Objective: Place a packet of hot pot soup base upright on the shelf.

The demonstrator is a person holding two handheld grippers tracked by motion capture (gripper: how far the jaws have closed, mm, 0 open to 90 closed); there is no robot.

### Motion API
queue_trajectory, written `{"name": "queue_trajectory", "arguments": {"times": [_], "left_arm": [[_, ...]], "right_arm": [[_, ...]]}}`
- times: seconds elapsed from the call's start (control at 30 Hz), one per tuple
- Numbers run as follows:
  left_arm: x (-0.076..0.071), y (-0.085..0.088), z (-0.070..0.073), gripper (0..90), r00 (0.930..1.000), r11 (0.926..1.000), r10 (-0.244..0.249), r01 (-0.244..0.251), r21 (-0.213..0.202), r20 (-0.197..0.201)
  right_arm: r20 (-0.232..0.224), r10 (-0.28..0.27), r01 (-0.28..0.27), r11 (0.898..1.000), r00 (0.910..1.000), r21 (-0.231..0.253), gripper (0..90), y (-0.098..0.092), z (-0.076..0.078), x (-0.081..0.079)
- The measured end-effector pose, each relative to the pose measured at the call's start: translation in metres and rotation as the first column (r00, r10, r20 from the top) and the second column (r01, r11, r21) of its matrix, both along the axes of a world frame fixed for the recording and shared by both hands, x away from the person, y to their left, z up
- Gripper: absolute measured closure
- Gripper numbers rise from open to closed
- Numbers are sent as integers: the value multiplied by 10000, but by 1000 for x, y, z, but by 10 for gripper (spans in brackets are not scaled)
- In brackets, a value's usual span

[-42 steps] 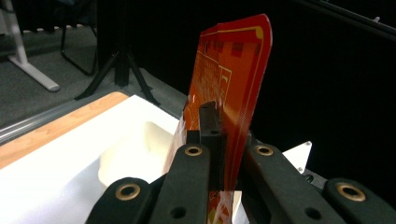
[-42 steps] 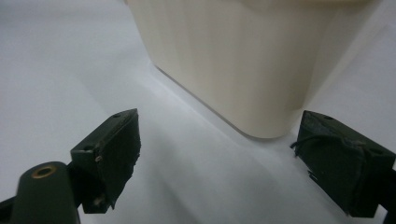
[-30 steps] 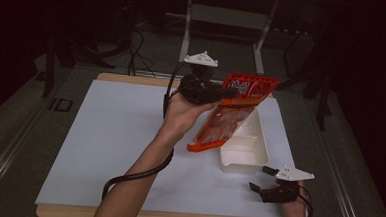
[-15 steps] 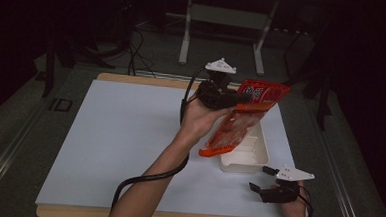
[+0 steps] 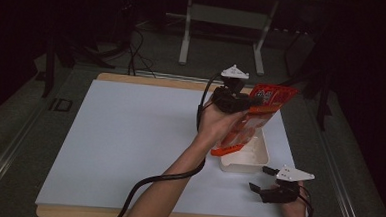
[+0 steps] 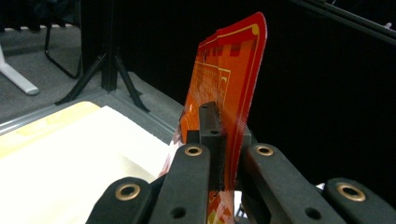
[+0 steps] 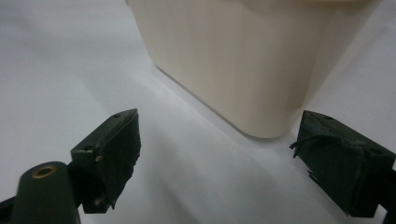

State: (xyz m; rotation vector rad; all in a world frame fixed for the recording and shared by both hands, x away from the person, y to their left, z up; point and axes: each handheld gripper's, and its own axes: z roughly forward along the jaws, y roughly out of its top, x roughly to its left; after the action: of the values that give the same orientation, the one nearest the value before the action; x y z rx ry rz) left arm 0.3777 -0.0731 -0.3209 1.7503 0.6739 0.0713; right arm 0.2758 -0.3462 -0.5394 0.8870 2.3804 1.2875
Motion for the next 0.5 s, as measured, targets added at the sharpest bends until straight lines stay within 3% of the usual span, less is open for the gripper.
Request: {"name": "queue_trajectory", "arguments": {"times": [0.1, 0.23, 0.3, 0.37, 0.5], "left_arm": [[1, -5, -8, 900, 9999, 9998, 112, -113, -134, -19], [0, -8, -19, 900, 9995, 9993, 208, -201, -303, 238], [1, -10, -34, 900, 9994, 9990, 297, -290, -352, 188], [2, -12, -45, 900, 9995, 9994, 315, -315, -137, 44], [3, -6, -56, 899, 9998, 9998, 131, -133, -148, -174]], "right_arm": [[-25, -2, 2, 10000, 10000, 1, 139, 0, 0, 0], [-21, 8, -7, 10000, 10000, 16, 140, 0, 0, 0], [-10, -3, 3, 10000, 10000, 20, 140, 0, 0, 0], [4, -5, 5, 10000, 10000, 13, 139, 0, 0, 0], [-21, 31, -31, 10000, 10000, -34, 139, 0, 0, 0]]}}
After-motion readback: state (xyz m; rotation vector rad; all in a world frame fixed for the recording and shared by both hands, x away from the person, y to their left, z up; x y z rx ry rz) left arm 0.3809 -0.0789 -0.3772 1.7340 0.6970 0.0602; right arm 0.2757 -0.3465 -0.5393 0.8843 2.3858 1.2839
